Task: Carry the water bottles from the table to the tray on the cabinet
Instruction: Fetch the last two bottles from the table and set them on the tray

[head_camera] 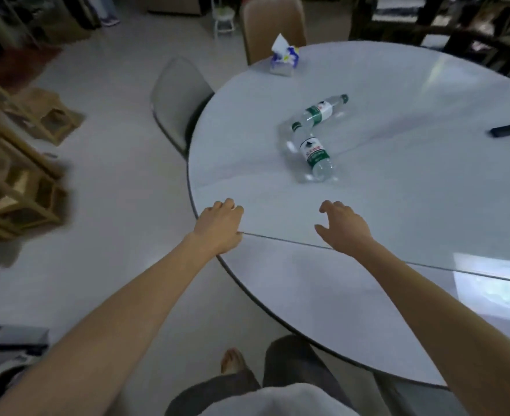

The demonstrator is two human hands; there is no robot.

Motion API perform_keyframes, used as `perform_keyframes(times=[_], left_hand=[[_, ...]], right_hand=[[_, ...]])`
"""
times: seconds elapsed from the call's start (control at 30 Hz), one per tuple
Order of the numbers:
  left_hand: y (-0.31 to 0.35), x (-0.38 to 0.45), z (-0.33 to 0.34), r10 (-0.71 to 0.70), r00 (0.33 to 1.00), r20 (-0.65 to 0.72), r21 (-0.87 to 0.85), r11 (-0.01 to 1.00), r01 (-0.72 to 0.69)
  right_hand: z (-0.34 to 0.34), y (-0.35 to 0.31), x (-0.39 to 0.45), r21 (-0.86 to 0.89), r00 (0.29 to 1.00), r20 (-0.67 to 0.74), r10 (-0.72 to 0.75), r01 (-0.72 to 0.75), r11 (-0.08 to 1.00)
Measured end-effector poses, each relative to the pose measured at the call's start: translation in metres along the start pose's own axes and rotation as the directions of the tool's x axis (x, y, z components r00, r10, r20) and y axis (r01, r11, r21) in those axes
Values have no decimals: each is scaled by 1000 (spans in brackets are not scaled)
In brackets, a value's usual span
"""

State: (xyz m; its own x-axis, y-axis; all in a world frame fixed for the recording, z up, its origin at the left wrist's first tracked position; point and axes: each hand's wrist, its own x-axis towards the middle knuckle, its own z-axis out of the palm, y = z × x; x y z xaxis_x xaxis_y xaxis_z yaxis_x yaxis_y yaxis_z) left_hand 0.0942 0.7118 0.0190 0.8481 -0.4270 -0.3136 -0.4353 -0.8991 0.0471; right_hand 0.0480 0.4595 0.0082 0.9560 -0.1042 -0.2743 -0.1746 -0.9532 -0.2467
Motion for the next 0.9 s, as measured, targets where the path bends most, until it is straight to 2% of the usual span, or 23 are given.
perform_keyframes(times=[0.17,0.33,0.53,0.7,0.9], left_hand=[[-15,103,-28,87,996,34,-73,994,-84],[-28,197,-30,63,997,43,-102,993,-58],[-35,285,-41,63,998,7,-175,983,-61],[-16,356,-55,94,995,-28,-276,956,-98],[45,444,-77,193,980,-52,-316,928,-199]], right_hand=[[-29,15,78,144,983,-25,180,-174,974],[-35,20,194,231,975,-42,217,-202,952],[-19,26,294,277,960,42,277,-277,920],[-8,42,323,256,942,174,288,-325,910],[-20,85,305,143,920,135,368,-386,911]])
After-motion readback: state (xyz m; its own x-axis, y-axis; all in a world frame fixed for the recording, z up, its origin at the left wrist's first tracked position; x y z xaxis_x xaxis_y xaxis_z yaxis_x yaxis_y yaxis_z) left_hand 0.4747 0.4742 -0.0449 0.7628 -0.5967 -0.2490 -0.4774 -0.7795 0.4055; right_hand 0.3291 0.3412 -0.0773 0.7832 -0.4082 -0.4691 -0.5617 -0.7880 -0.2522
